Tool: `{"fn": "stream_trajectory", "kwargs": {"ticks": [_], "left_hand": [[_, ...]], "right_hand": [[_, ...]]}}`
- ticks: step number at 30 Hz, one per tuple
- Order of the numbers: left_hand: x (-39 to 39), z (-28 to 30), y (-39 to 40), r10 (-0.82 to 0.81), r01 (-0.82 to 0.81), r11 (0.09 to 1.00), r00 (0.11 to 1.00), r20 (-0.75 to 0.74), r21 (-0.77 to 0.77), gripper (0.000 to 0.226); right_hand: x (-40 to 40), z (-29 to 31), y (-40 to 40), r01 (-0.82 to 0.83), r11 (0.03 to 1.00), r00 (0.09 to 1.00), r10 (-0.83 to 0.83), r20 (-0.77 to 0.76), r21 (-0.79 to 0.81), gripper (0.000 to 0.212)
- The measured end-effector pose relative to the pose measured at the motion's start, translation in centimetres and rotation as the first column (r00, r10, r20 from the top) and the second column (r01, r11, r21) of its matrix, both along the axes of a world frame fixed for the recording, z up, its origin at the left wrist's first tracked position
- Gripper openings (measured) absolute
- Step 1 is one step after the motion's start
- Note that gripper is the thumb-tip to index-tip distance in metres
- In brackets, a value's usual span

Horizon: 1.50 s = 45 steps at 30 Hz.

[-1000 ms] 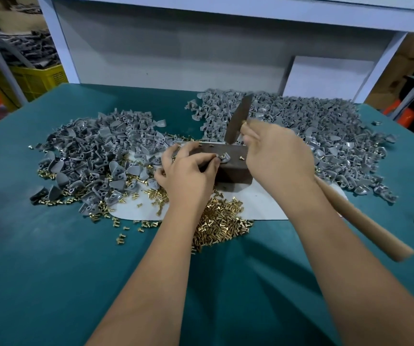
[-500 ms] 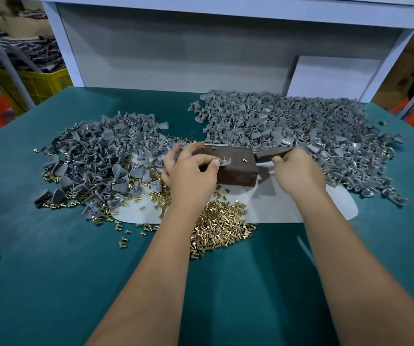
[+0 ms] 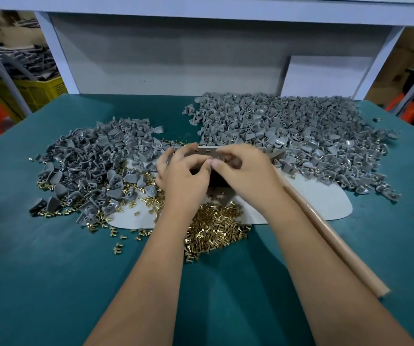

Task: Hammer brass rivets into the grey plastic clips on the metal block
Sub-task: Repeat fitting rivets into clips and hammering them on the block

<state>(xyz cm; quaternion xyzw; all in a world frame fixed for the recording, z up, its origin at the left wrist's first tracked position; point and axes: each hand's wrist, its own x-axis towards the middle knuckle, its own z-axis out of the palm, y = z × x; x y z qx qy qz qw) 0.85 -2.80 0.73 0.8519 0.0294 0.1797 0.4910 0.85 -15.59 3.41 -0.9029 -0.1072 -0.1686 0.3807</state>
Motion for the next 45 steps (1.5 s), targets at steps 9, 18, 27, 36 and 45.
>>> {"fn": "stream_trajectory", "kwargs": {"ticks": [9,18,27,36,45], "left_hand": [[0.6,-0.3,0.1,0.008,-0.004,0.995,0.999,0.043,-0.103,0.016],[0.8,-0.4,-0.3,-0.067,0.075,0.985,0.996,0.059,-0.156,0.037],[0.5,0.9,3.7,0.396,-0.214,0.744,0.904,0.16,-0.633,0.042],[0.6,0.8,4.5,0.524,-0.247,0.601,0.84,0.142,-0.76,0.039],[-0.1,1.6,3.3,0.427,-0.14,0.619,0.886,0.181,-0.773,0.025]], "right_hand": [[5.0,4.1,-2.8,0.354,0.911,0.935,-0.346,-0.074,0.211,0.036],[0.7,-1.5,2.6,0.297,0.952,0.928,-0.27,0.258,-0.075,0.036],[-2.3,-2.0,7.7,-0.271,0.939,0.958,0.284,0.032,-0.214,0.021],[-1.3,-2.6,8.9,-0.305,0.901,0.946,0.323,0.008,-0.309,0.014],[-1.3,-2.3,7.8,-0.16,0.977,0.973,0.18,0.147,-0.144,0.018]]}}
